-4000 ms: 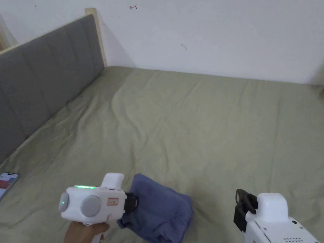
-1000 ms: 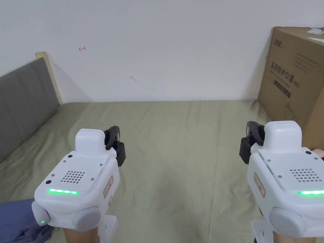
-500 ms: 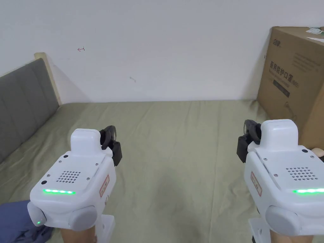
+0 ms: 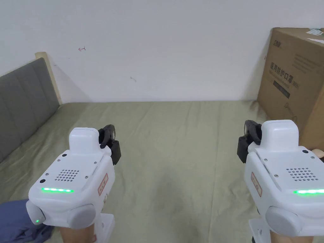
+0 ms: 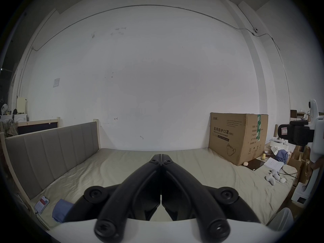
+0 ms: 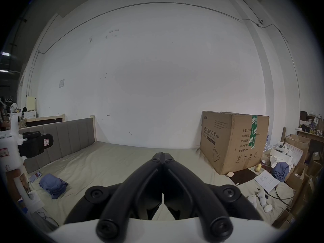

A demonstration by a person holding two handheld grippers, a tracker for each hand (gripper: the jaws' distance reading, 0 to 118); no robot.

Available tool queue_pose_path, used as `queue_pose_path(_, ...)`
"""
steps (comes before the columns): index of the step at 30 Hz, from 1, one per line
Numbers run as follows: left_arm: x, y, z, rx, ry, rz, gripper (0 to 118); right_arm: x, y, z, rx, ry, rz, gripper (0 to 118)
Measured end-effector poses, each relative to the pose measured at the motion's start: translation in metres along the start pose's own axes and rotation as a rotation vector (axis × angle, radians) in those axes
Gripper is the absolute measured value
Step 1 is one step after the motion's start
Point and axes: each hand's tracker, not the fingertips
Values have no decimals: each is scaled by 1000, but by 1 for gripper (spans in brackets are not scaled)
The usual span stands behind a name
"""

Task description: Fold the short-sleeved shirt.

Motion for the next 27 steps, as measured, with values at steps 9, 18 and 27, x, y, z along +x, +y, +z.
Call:
queue_pose_path(9,0,-1,0,2,10,-6,0,0,1,2,3,0,-2,0)
queue_pose_path(18,0,0,0,6,50,-25,98,-1,2,3,-6,-3,4,73)
queue_pose_path(27,-4,2,4,27,71,-18,117,-1,3,4,11,-4,-14,118)
